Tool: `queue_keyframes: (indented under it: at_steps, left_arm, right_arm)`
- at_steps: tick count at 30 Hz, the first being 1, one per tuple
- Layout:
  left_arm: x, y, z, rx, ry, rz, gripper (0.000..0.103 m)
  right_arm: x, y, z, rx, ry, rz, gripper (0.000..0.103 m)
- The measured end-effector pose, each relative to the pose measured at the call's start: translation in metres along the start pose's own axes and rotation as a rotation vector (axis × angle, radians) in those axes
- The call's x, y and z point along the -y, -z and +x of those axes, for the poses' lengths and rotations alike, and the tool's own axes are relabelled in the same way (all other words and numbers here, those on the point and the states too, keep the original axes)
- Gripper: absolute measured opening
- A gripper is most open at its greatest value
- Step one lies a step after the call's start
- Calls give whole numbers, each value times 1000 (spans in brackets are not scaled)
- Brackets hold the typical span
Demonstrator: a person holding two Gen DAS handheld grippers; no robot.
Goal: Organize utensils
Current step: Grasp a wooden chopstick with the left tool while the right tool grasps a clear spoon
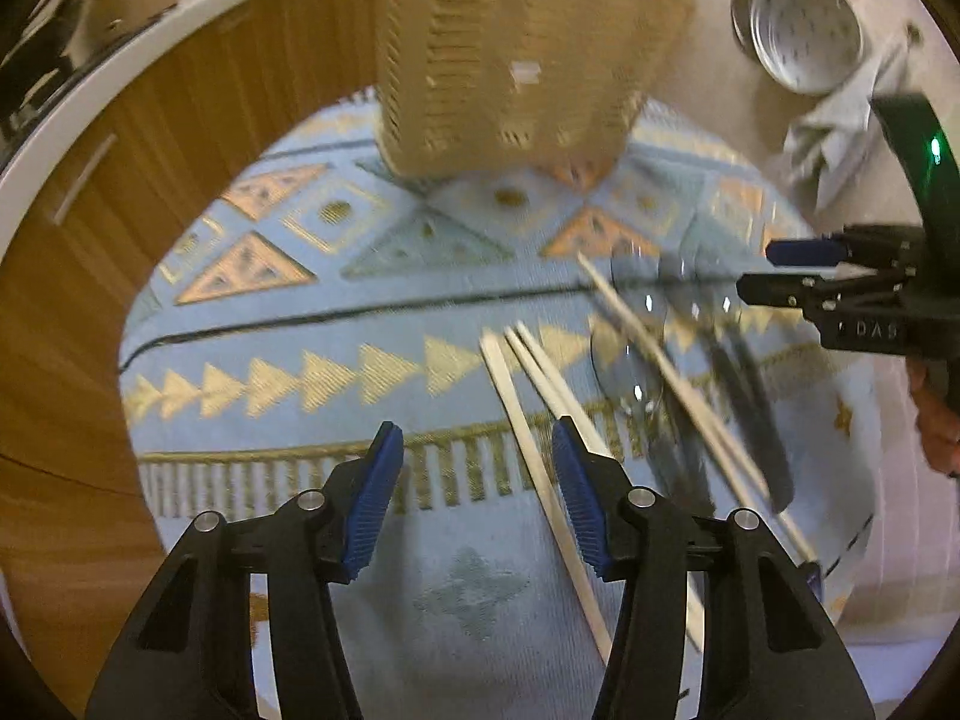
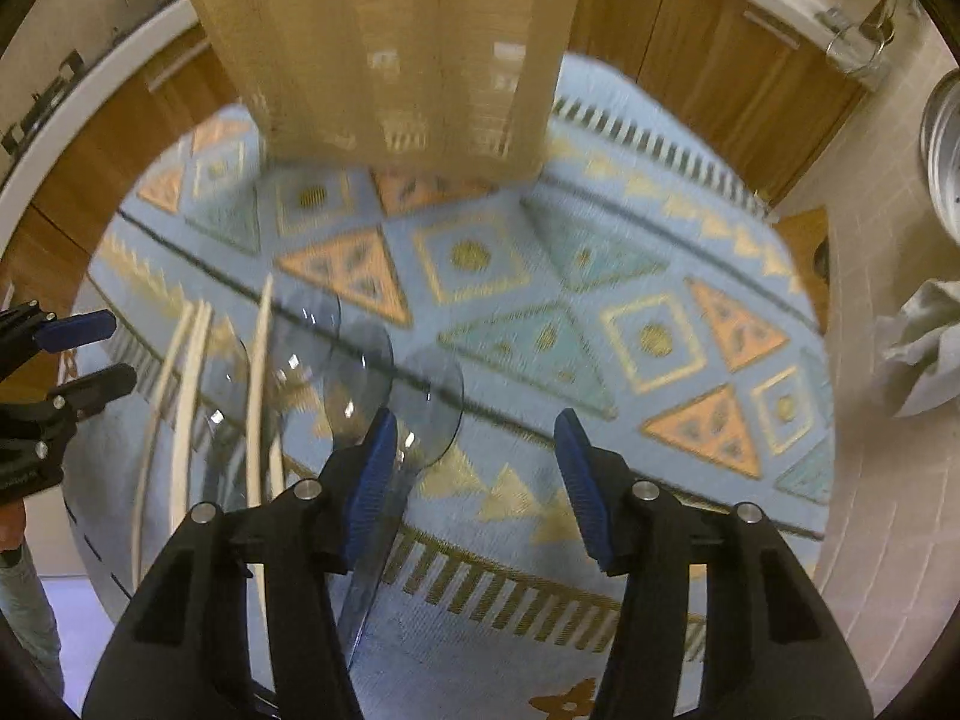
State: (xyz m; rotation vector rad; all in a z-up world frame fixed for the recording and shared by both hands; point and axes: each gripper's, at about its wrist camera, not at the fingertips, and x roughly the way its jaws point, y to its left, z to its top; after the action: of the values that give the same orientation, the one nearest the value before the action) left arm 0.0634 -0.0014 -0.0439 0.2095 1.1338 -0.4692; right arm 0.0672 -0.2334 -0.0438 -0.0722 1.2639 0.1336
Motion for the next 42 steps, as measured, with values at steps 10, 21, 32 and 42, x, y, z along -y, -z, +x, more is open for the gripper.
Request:
queue_keyframes:
  at_steps: [10,21,32,42]
  left_arm:
    - [29,5,18,-51,-111,141,33]
    - [29,4,17,-33,-148,146,11]
    - [6,-2,16,-34,-72,55,7]
    - [3,-10,18,-84,-58,67,13]
  right_arm:
    - [-15,14,13,-48,7,-74,47]
    - [-40,15,18,-22,35,-104,39]
    - [-29,3,13,-13,49,-103,31]
    - [5,-9,18,-56,25,-29,31]
